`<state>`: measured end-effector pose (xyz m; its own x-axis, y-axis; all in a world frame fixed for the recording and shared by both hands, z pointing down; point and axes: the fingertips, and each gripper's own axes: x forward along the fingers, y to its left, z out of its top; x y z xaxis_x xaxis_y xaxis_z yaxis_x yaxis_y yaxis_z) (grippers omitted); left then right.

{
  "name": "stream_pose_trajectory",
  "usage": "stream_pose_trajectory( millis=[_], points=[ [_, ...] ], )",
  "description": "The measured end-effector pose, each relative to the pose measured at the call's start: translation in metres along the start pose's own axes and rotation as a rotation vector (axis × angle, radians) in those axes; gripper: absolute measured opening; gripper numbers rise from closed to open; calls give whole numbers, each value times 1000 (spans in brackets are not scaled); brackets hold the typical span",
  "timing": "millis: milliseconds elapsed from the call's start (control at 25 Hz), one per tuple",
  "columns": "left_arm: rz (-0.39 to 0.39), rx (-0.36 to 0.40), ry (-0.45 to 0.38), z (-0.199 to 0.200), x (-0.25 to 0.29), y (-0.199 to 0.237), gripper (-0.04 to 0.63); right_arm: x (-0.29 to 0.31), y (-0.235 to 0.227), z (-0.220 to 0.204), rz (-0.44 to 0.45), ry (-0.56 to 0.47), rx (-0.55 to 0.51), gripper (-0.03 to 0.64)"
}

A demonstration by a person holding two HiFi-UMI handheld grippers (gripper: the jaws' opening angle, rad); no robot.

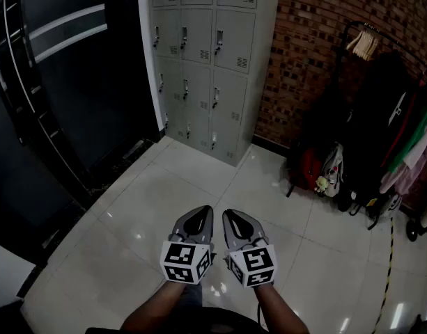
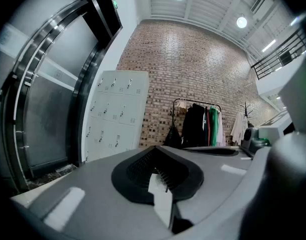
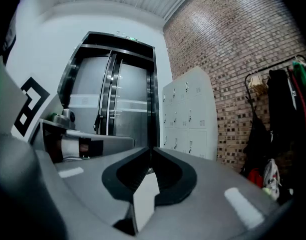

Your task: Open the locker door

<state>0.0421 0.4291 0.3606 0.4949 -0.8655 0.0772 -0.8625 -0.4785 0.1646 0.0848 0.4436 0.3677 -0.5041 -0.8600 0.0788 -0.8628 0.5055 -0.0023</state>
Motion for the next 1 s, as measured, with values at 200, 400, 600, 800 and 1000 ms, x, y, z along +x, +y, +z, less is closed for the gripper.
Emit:
stream_pose_trajectory(
  millis=[200, 400, 600, 800, 1000],
  points=[
    [-14, 2, -13, 17, 44, 41, 5, 63, -12, 9, 4, 6, -9, 2],
    [-25, -2, 0, 34, 93, 99, 5, 141, -26, 22, -15, 19, -8, 2],
    [-29, -13, 2, 56, 142, 158, 5, 215, -40, 38, -42, 26, -13, 2],
    [-33, -22, -14, 81, 181, 212, 5, 281, -50, 54, -61, 22, -20, 8],
    [-39, -18, -13, 91, 213, 247, 5, 324, -67, 60, -88, 7, -8, 8]
  ],
)
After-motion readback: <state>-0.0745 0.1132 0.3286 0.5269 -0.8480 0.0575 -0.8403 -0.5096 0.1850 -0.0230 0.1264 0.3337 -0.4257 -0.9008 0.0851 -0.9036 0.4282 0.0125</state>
